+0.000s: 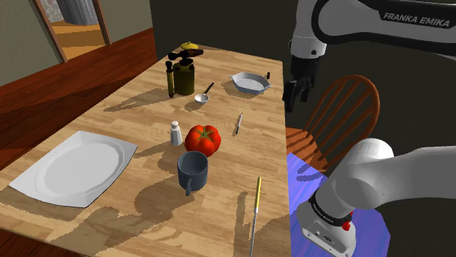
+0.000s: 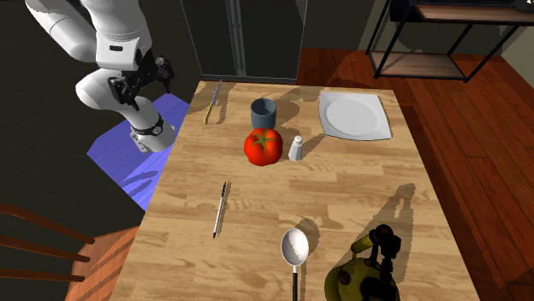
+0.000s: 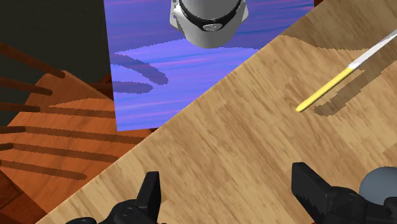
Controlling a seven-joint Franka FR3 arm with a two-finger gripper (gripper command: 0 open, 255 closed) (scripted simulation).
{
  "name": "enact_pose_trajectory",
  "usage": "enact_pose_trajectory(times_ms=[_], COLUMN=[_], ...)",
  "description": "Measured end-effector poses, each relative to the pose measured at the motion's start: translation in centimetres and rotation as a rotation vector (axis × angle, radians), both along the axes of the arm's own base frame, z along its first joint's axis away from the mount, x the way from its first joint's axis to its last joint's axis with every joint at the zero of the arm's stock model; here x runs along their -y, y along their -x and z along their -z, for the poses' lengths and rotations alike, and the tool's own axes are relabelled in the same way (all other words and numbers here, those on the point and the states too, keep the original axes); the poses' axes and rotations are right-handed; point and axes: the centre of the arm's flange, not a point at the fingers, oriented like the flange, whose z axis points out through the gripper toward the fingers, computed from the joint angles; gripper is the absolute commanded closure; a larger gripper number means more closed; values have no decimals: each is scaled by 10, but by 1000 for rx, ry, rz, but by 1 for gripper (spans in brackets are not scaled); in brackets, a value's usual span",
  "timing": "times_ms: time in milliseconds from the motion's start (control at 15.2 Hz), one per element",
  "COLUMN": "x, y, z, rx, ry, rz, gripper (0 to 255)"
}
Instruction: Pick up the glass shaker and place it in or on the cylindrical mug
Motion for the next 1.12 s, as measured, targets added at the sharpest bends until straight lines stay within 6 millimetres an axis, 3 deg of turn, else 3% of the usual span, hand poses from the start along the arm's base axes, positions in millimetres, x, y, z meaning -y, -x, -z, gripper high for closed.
enact_pose_trajectory(times_ms=[132,330,1122], x=[-4,-18,-92], y=[-3,-25,-131], z=[4,17,84], rx=[3,22,115], ry=[-1,-9,-49], rz=[-3,-19,-94], gripper=[0,0,0])
